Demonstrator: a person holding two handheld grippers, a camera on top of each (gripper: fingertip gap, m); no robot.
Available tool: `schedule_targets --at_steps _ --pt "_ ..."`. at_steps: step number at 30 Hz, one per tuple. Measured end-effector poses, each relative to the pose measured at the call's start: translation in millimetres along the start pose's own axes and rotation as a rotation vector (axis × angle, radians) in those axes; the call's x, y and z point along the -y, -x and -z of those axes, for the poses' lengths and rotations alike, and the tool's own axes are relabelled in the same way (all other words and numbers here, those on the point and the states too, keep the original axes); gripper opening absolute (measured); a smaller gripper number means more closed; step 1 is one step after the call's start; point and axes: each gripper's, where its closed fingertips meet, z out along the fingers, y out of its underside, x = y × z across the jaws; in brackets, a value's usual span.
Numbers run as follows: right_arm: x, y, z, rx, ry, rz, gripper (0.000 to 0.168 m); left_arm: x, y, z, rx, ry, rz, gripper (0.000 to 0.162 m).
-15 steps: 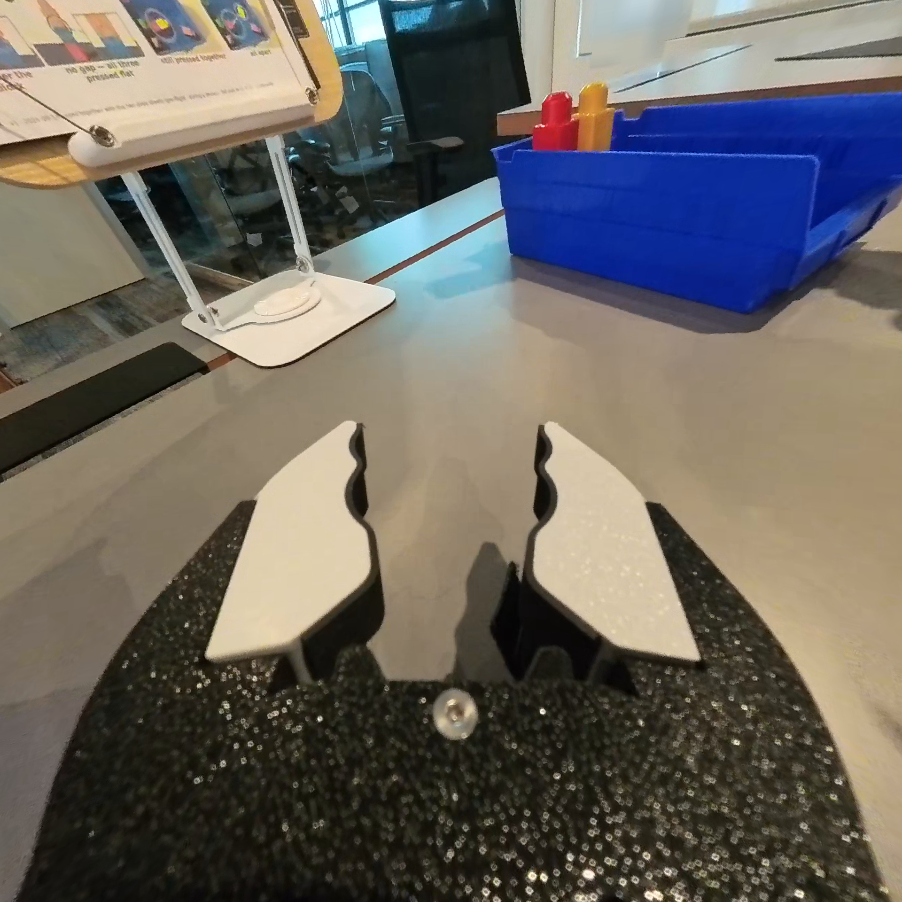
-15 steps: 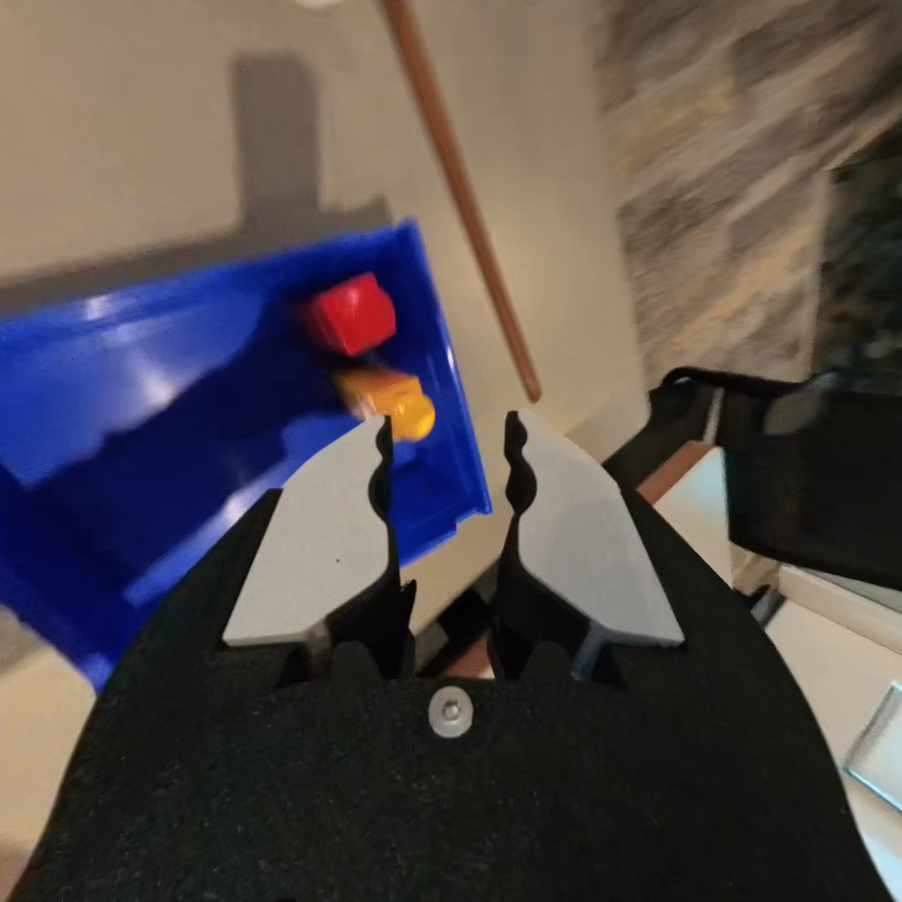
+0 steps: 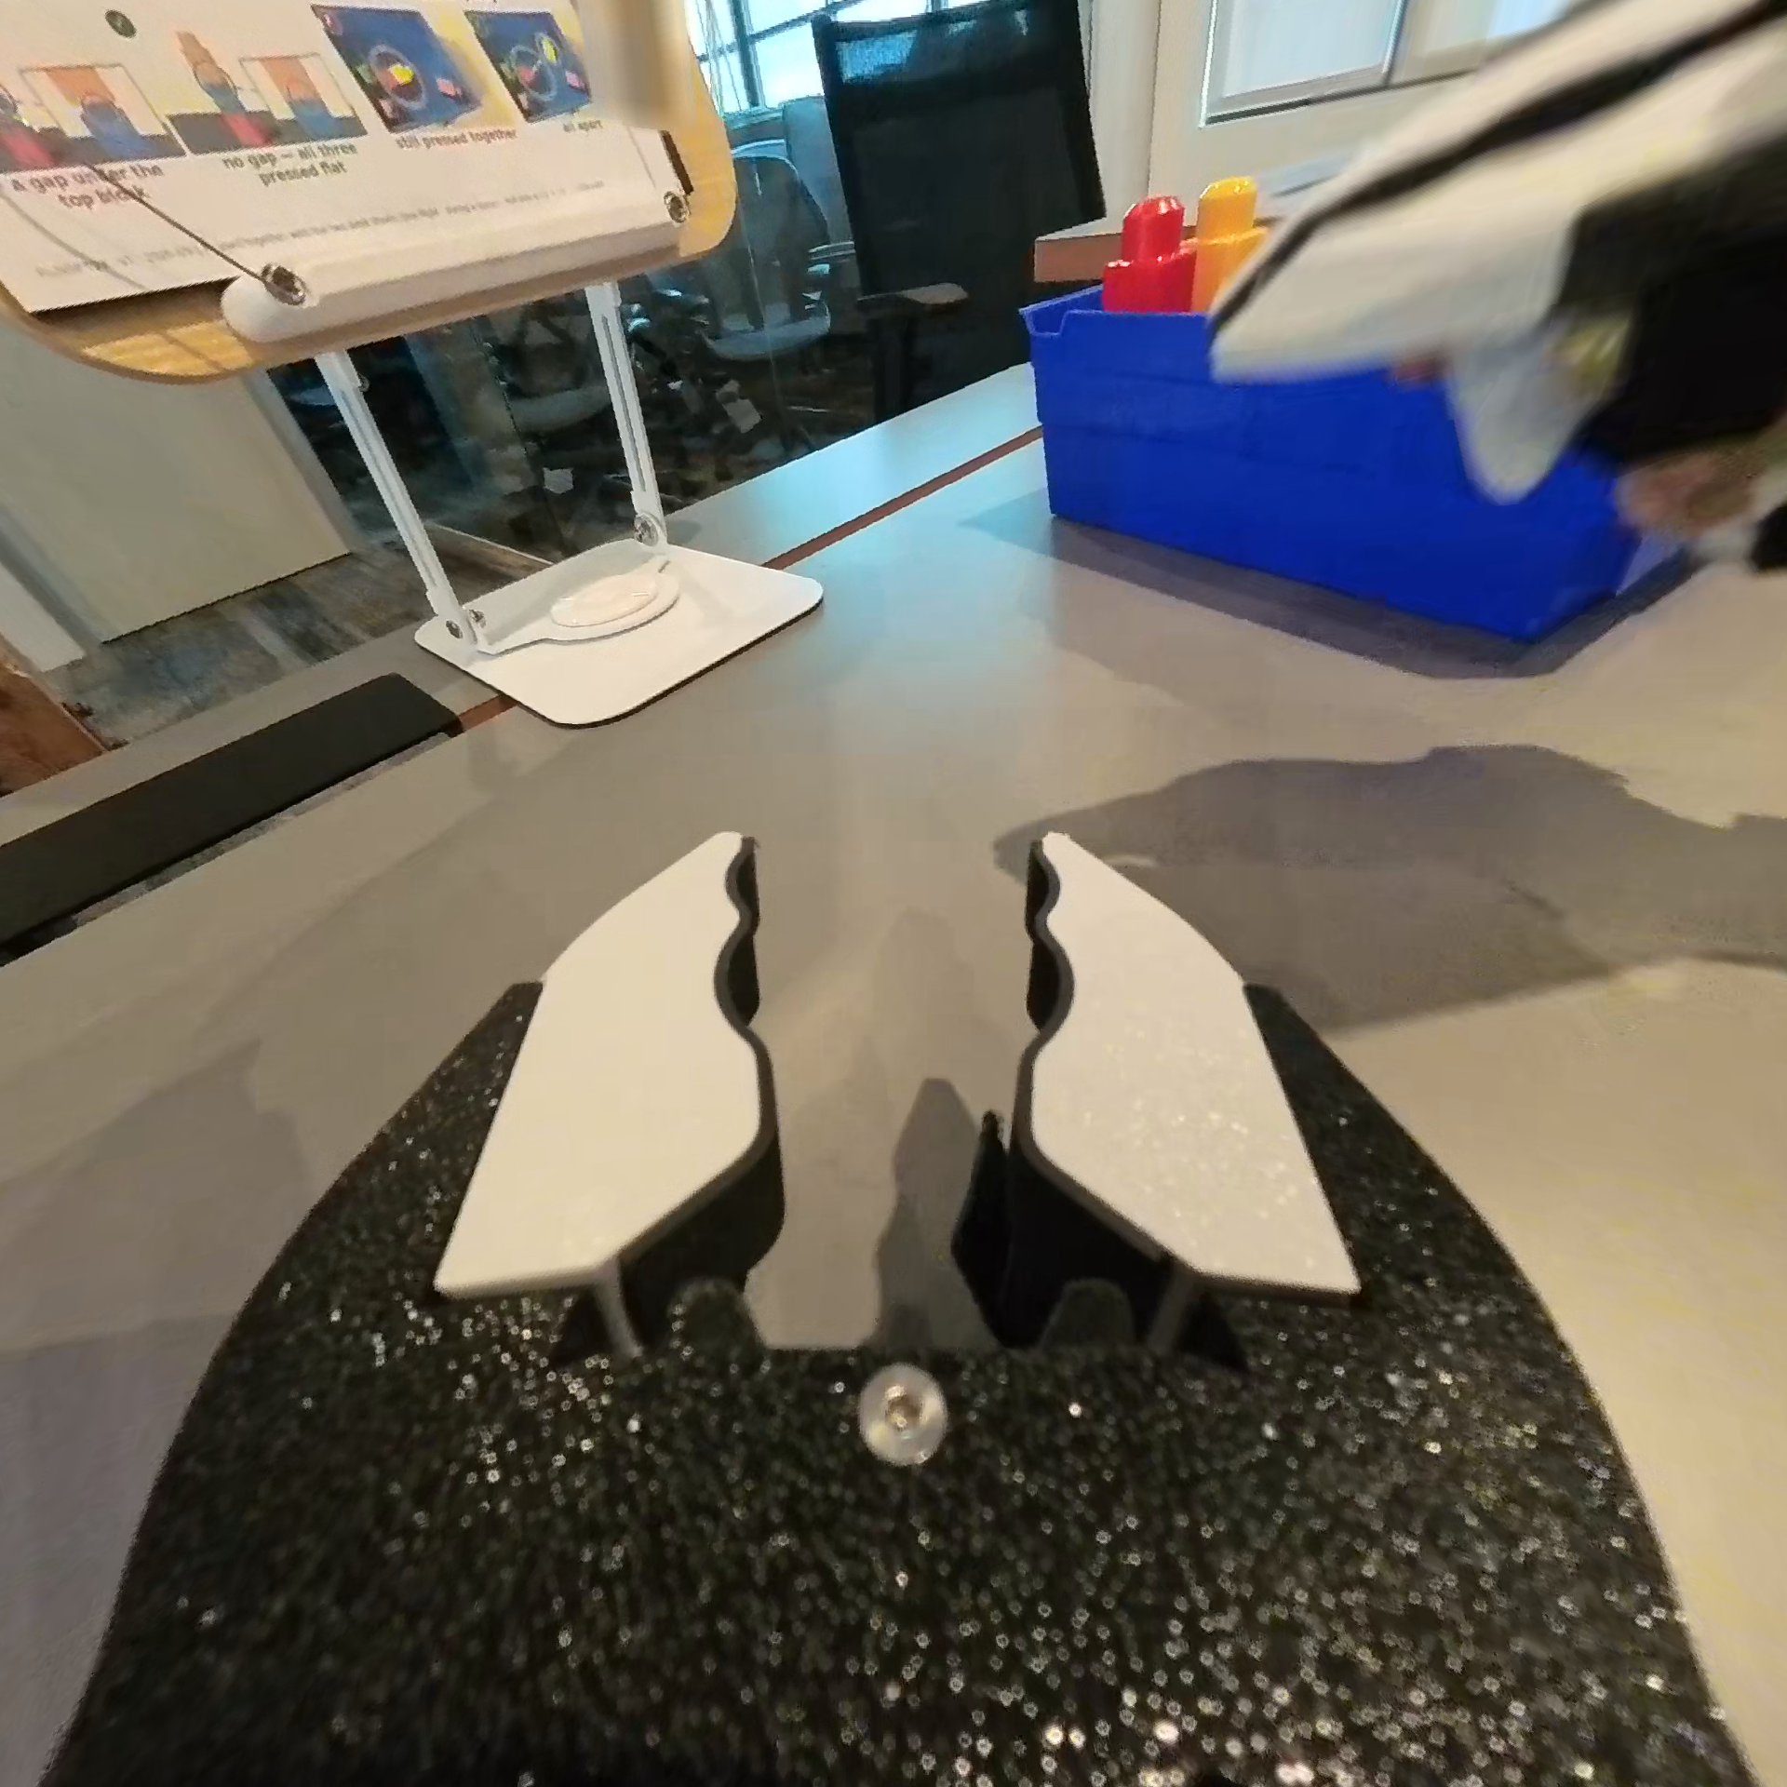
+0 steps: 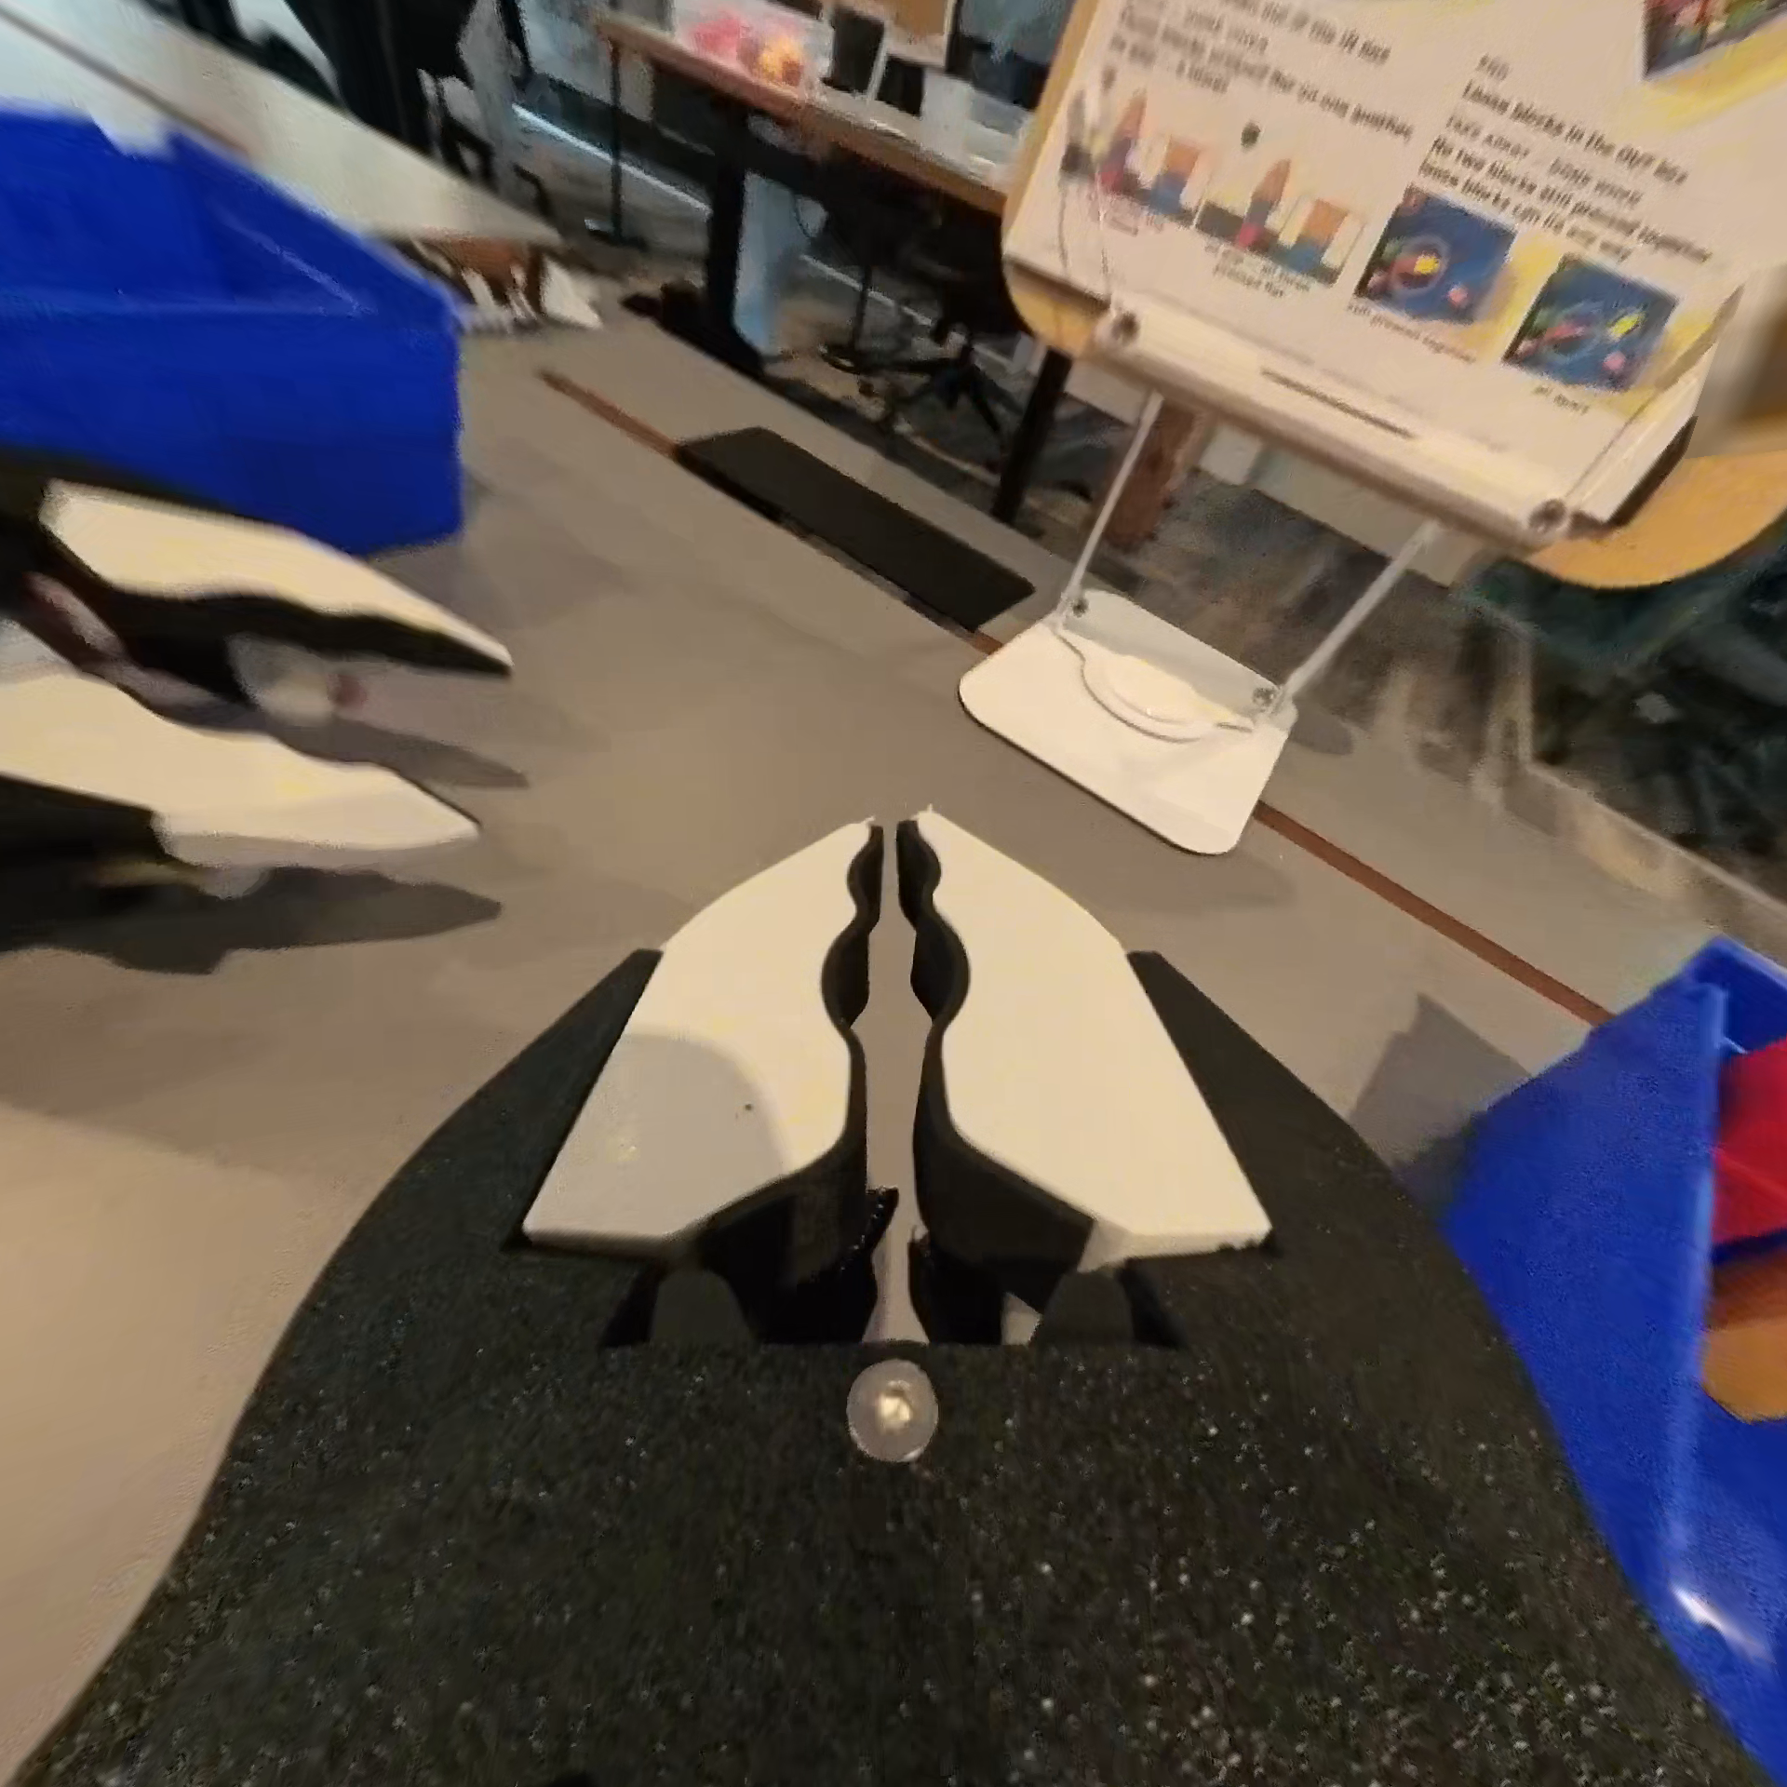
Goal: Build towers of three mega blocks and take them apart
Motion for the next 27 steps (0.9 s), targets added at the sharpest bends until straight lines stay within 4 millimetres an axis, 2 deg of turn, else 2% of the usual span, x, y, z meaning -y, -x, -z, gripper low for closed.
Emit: schedule_targets --at_steps 3,5,7,11,14,17,19,21,24,27 --pt "-23 15 -18 -0.023 -0.023 0.027 0.003 0 -1 0 0.0 0.0 -0.01 0.052" --pt "-23 21 -20 -0.007 -0.077 -0.004 0.003 1 -2 0 -0.001 -0.006 -0.012 0.052" --pt "-17 20 -17 -0.023 -0.137 -0.013 0.003 5 -5 1 -0.02 -0.031 -0.008 0.052" --pt "-17 15 -9 -0.065 -0.228 -0.004 0.003 30 -18 14 -0.053 -0.104 -0.046 0.052" --pt "-17 14 -8 -0.08 -0.276 -0.01 0.003 63 -29 46 -0.021 -0.174 -0.087 0.051" --pt "-18 17 -10 -0.069 -0.28 0.0 0.003 83 -27 96 0.093 -0.204 -0.11 0.046" --pt "-17 18 -11 -0.068 -0.284 0.013 0.003 83 -10 133 0.213 -0.165 -0.155 0.044" --pt "-16 19 -12 -0.067 -0.291 0.021 0.003 73 21 170 0.344 -0.073 -0.229 0.041" --pt "-15 21 -13 -0.054 -0.295 0.025 0.002 36 71 213 0.408 0.2 -0.336 0.029" --pt "-15 21 -13 -0.049 -0.293 0.022 0.002 -11 104 232 0.276 0.517 -0.354 0.029"
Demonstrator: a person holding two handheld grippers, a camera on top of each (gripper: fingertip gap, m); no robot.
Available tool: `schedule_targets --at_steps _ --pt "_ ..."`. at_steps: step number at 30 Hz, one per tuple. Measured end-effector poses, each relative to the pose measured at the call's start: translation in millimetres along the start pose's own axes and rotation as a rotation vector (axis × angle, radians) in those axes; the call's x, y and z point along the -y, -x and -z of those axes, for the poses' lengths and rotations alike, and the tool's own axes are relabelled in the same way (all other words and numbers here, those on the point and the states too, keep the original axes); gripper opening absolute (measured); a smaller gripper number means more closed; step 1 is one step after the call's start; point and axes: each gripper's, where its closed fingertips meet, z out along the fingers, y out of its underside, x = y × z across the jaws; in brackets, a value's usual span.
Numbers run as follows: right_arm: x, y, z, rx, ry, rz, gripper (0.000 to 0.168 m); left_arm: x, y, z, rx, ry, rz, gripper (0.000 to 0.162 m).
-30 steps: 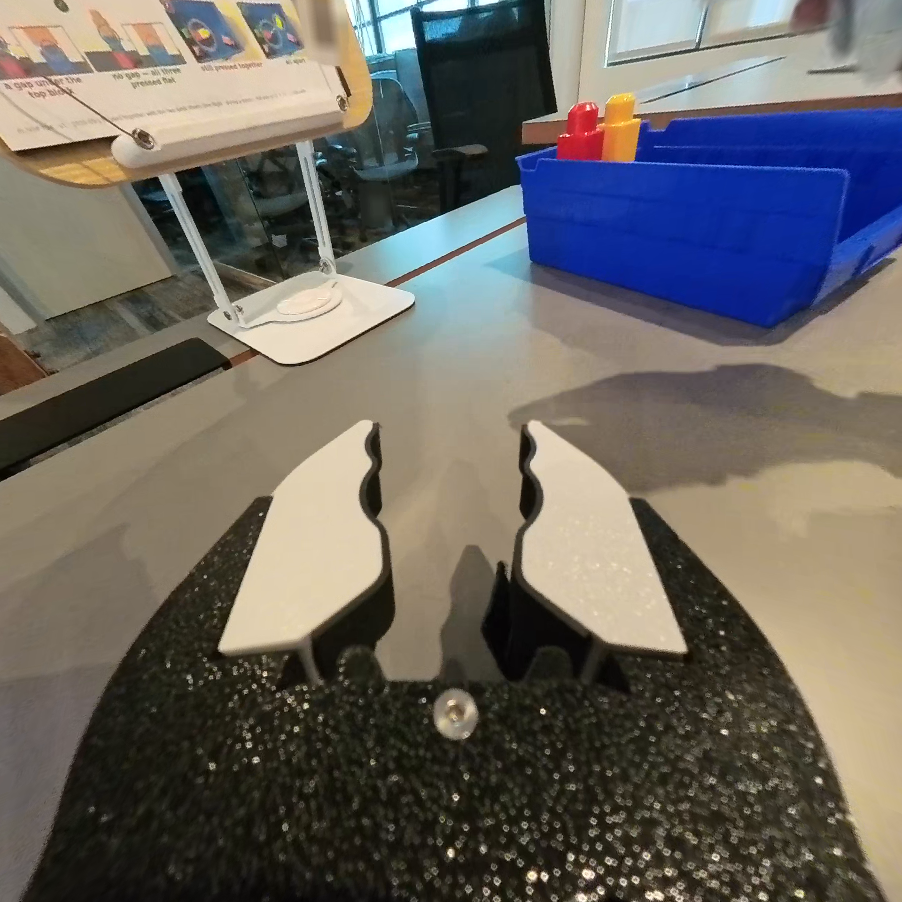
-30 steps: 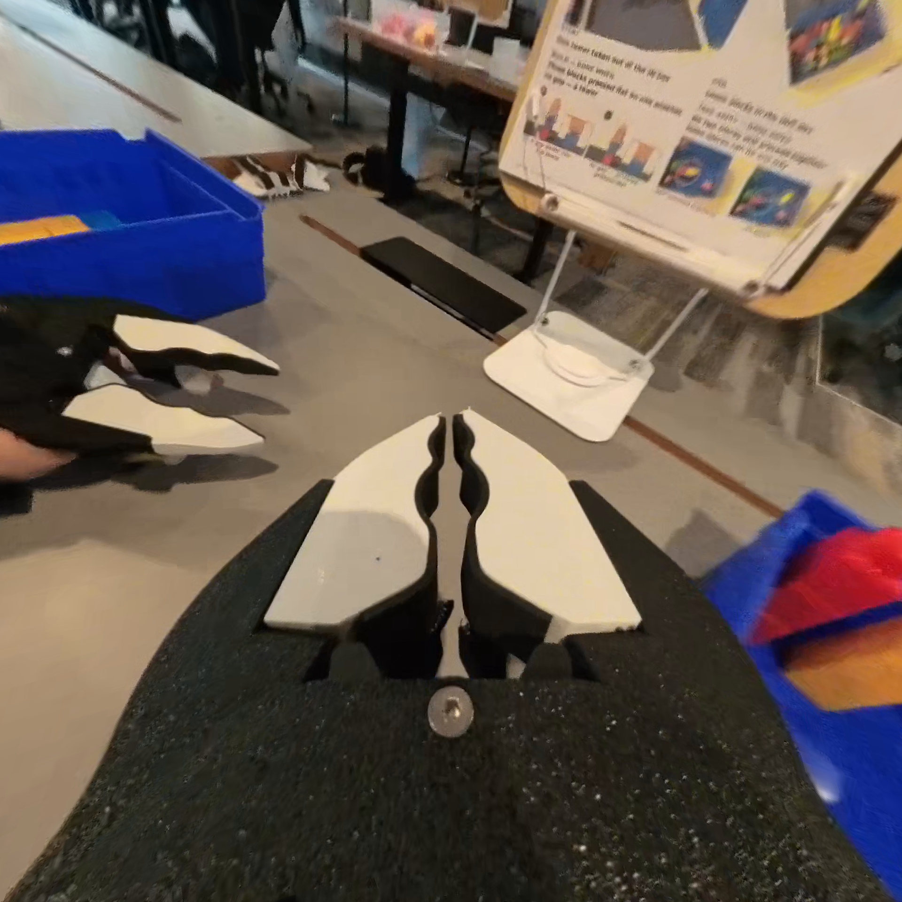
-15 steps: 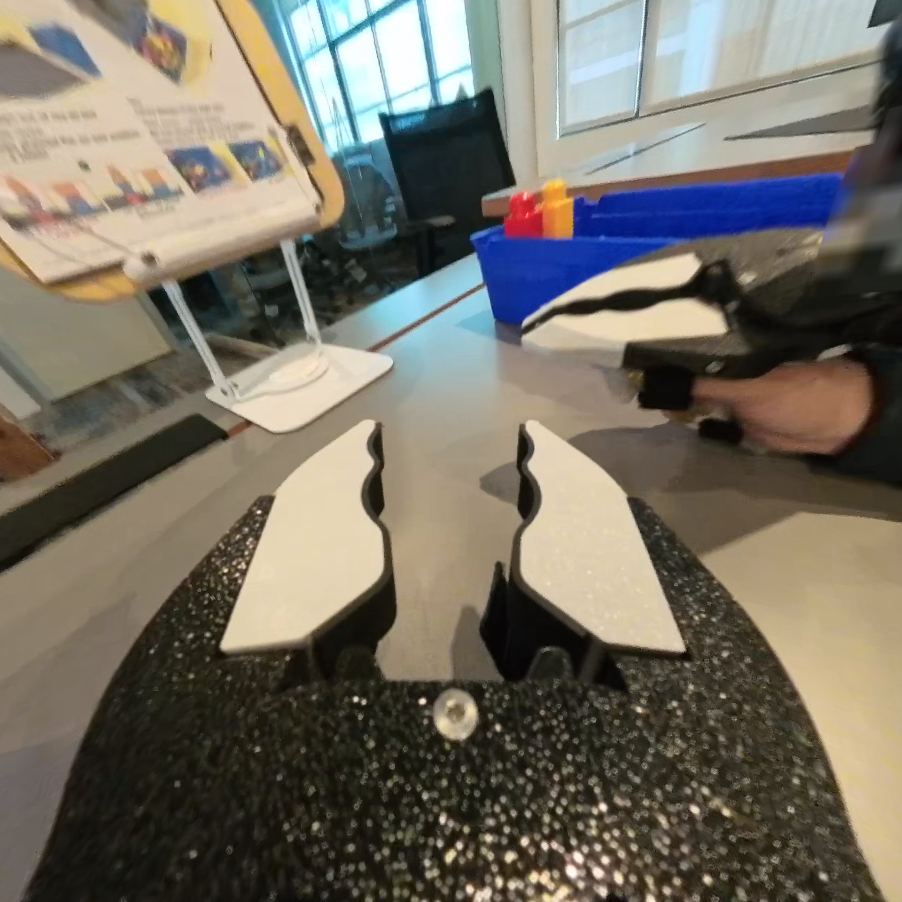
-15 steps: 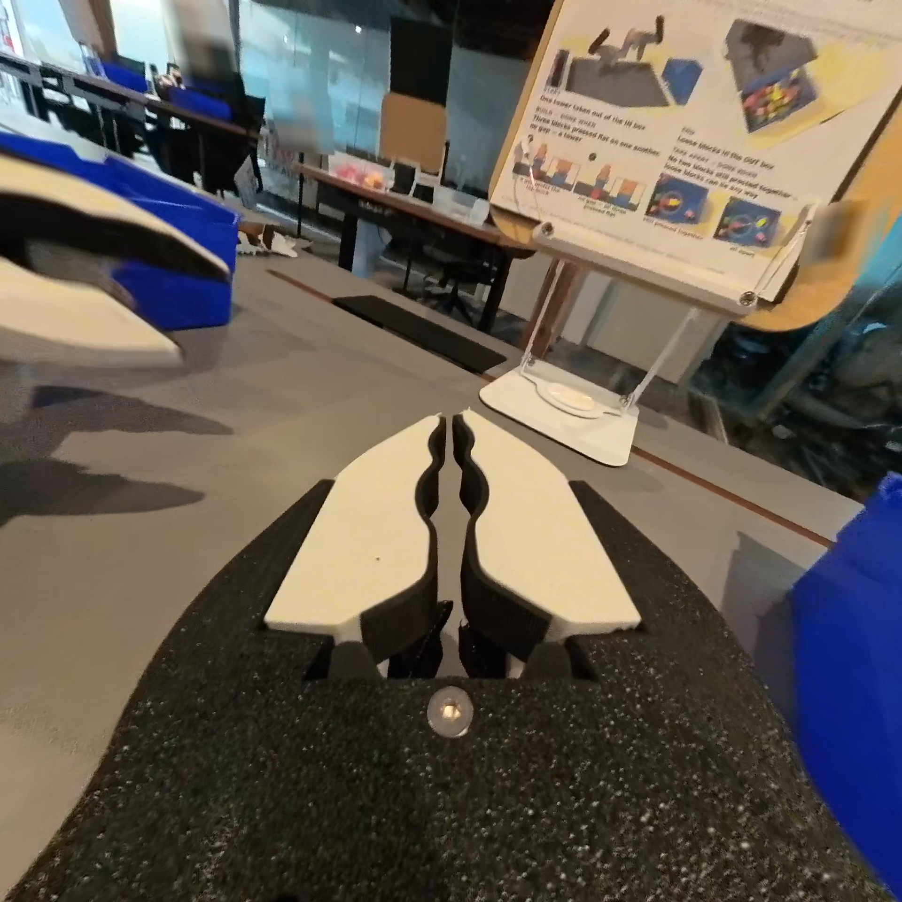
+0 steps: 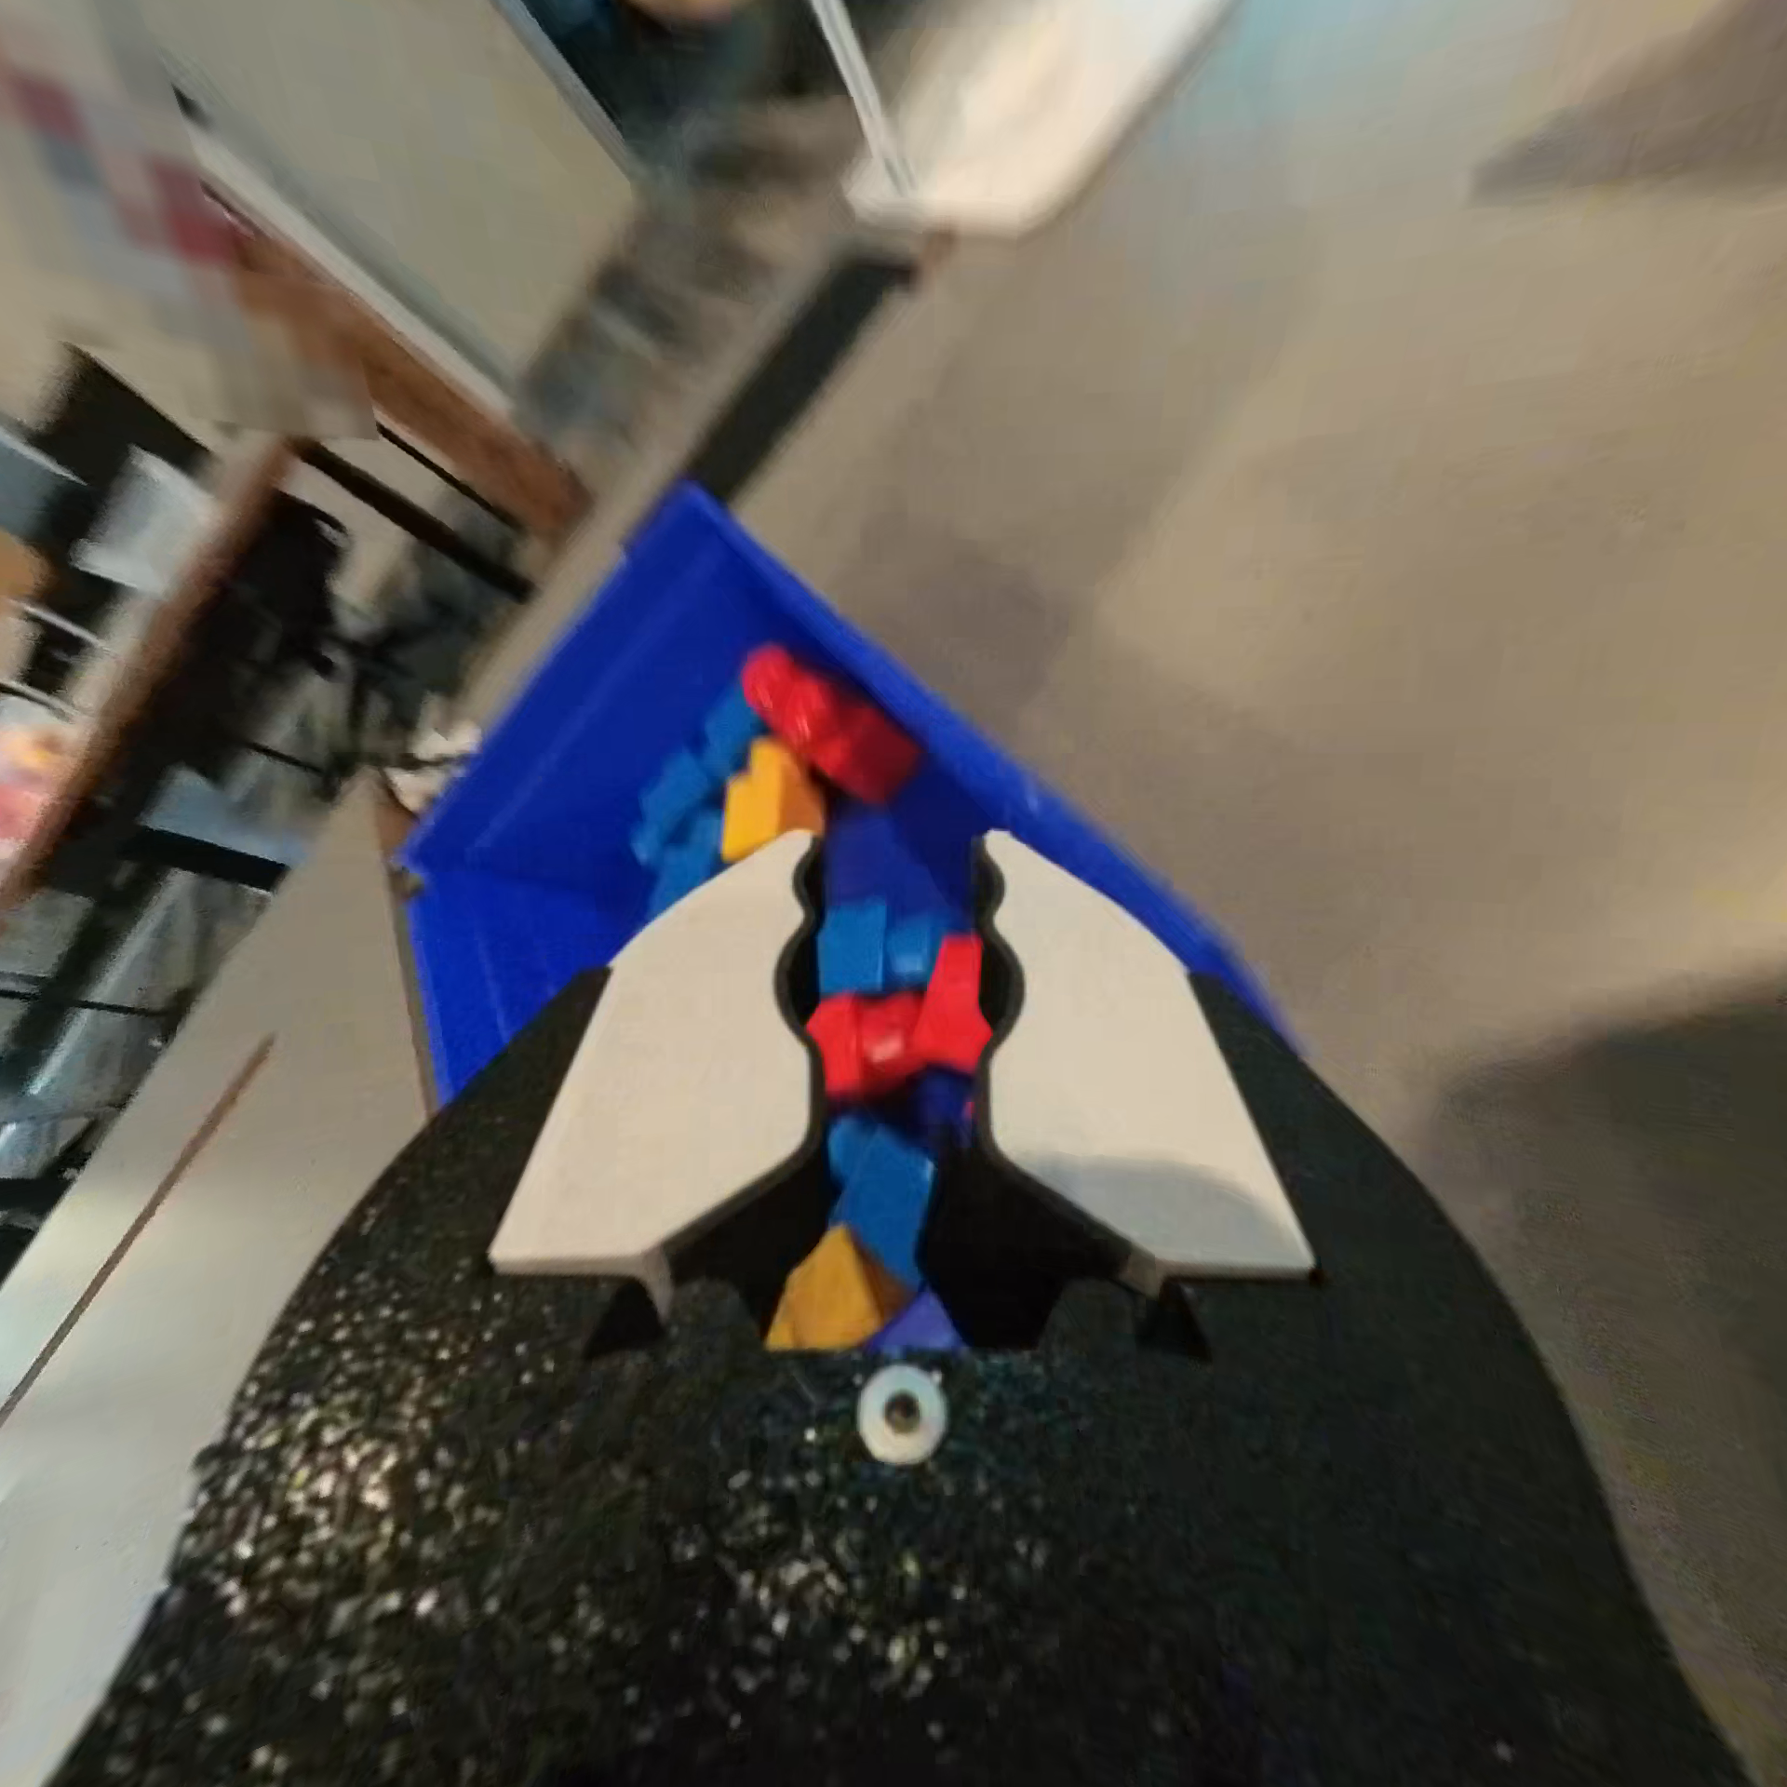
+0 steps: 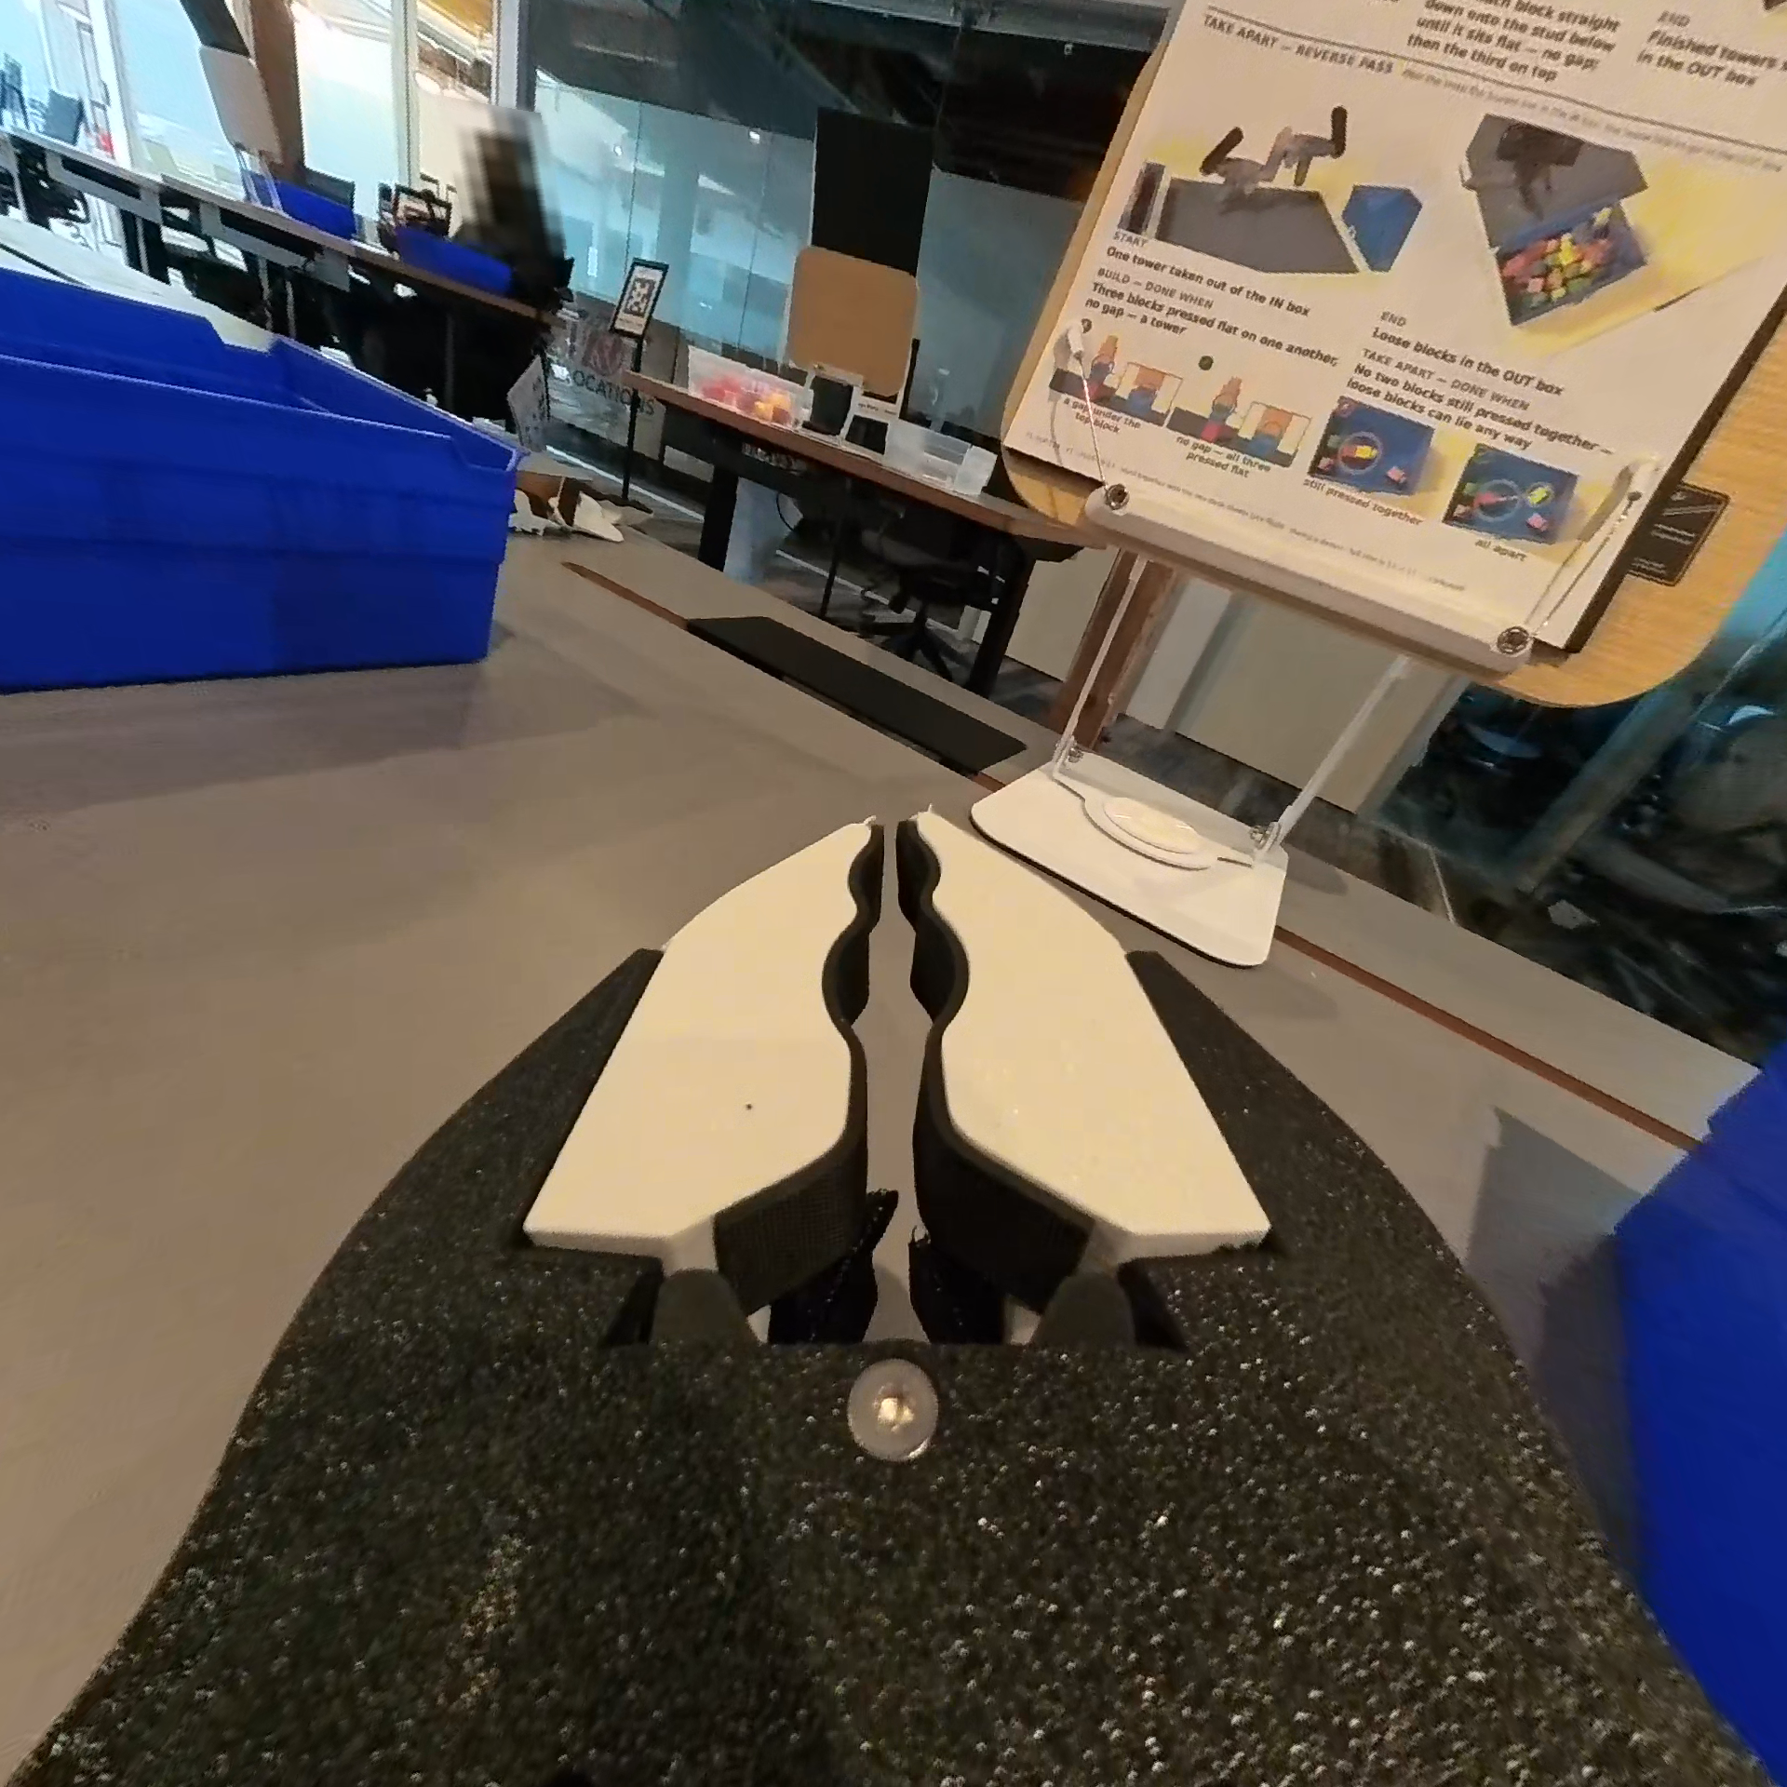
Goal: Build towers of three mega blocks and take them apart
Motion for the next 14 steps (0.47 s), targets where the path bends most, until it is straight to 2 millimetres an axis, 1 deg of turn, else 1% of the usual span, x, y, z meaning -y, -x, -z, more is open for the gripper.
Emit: schedule_targets --at_steps 1,3,5,8,10,12,14 --pt "0 0 0 -0.001 0.0 -0.001 0.002 -13 1 -5 -0.066 0.069 -0.03 0.029" --pt "0 0 0 0.003 -0.001 -0.002 0.002 -31 2 -16 -0.185 0.174 -0.059 0.029" --pt "0 1 0 0.004 -0.001 0.0 0.003 -44 -1 -26 -0.305 0.262 -0.049 0.031" --pt "0 2 0 0.009 0.002 0.009 0.003 -58 -9 -38 -0.429 0.362 -0.046 0.036" --pt "0 3 0 0.012 0.004 0.019 0.003 -68 -15 -45 -0.48 0.428 -0.043 0.039" --pt "-1 4 -1 0.016 0.008 0.029 0.003 -79 -17 -51 -0.496 0.489 -0.059 0.045" --pt "-1 6 -1 0.019 0.011 0.038 0.003 -81 -19 -55 -0.508 0.506 -0.053 0.047"
